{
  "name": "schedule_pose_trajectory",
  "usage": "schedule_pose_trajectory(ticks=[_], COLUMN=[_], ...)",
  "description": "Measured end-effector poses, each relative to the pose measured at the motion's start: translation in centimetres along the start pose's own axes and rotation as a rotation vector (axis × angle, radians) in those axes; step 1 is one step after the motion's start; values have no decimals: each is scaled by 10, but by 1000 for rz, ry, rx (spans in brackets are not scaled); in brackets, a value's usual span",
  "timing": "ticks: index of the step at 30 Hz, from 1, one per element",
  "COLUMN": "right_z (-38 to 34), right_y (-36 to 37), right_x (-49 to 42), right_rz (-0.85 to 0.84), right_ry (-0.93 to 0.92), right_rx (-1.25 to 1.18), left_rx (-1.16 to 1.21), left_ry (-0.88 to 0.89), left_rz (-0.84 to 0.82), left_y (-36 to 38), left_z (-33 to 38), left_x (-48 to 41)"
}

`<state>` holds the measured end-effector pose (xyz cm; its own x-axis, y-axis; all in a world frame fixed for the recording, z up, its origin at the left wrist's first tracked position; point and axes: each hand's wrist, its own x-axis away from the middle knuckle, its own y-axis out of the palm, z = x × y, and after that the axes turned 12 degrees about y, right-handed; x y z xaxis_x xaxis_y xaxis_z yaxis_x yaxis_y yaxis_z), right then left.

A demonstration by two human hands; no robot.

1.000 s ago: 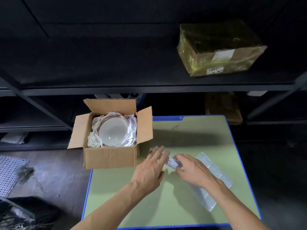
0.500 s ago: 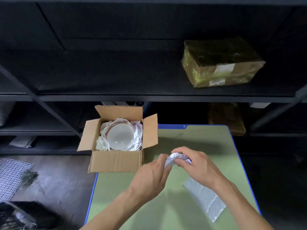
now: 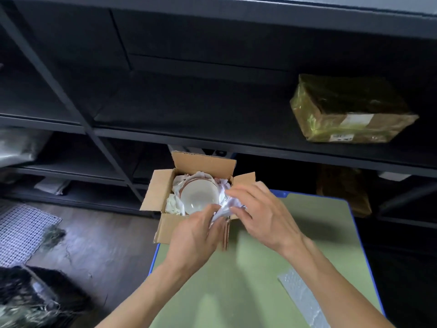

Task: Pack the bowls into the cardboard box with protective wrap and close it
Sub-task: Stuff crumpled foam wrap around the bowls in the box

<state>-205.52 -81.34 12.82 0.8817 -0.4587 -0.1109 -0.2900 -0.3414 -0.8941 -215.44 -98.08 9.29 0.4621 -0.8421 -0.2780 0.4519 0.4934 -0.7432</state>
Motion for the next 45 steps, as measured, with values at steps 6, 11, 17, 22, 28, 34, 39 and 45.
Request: schedule_pose_trajectory(ticks=[6,11,17,22,28,34,39,45], right_z=[-30,-46,-65,-82,-77,-67,-62,-51], right_y=[26,42,61,81,100,121,135,135], right_x=[-56,-99,-141,-158,-161,-154,-143,-126], right_rz=[-238,-303,-355,-437,-369,-156,14,-27], right_ry=[50,37,-73,-89,-92,-218,-211,-201], right_rx=[-79,-20,60,59,51,122,155,131], left_rx=[-47,-58,-66,-170,-293,-311,-240,-277], left_ry=[-89,-243,-423,-468,-397,-335,-287,-275], left_rz=[54,45,-19,22,-4,-68,-97,-199], left_y=[-28,-45,-44,-46,-45,-43,-54,-58], left_z=[-36,-64,-80,-88,-91,-99,-102,-110], left_x=[-4,-1,4,-3,-9,-5,-8,-21])
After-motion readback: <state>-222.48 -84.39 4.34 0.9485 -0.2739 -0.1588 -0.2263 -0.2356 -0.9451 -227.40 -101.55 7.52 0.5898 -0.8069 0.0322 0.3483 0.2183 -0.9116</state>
